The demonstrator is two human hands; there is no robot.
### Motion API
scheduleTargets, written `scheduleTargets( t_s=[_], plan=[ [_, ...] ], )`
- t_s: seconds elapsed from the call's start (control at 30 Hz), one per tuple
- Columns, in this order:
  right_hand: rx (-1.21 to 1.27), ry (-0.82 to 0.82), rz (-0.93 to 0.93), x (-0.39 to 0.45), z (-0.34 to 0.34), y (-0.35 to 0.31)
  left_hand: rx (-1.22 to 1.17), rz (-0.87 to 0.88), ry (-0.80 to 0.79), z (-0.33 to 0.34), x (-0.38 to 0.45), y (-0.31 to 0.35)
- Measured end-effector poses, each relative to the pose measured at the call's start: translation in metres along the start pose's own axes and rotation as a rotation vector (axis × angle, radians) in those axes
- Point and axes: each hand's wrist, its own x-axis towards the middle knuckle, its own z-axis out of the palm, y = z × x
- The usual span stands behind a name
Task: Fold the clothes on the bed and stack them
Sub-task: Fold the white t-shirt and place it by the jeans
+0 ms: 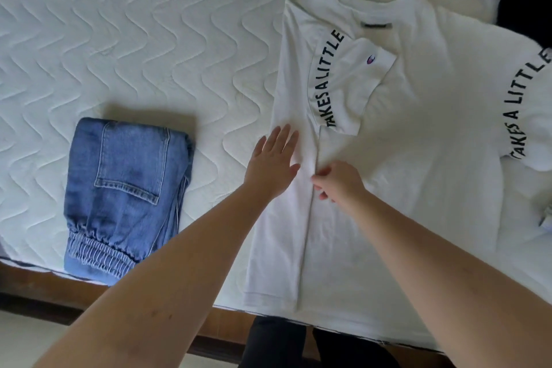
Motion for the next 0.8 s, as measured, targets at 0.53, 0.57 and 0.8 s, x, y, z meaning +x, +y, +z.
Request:
scheduleTargets(
  t_s=[0.53,0.57,0.8],
  plan=[
    [0.82,0.433,0.216,0.07,-0.067,-0.049,0.072,0.149,-0.058,-0.035,0.099,-0.015],
    [0.693,0.492,0.173,0.075,-0.072,-0.047,0.045,0.138,-0.045,-0.04,0.107,-0.016],
    [0.611,0.449,-0.078,0.116,-0.116,-0.061,0.087,0.113,0.022,-0.066,0.182,-0.013]
  ],
)
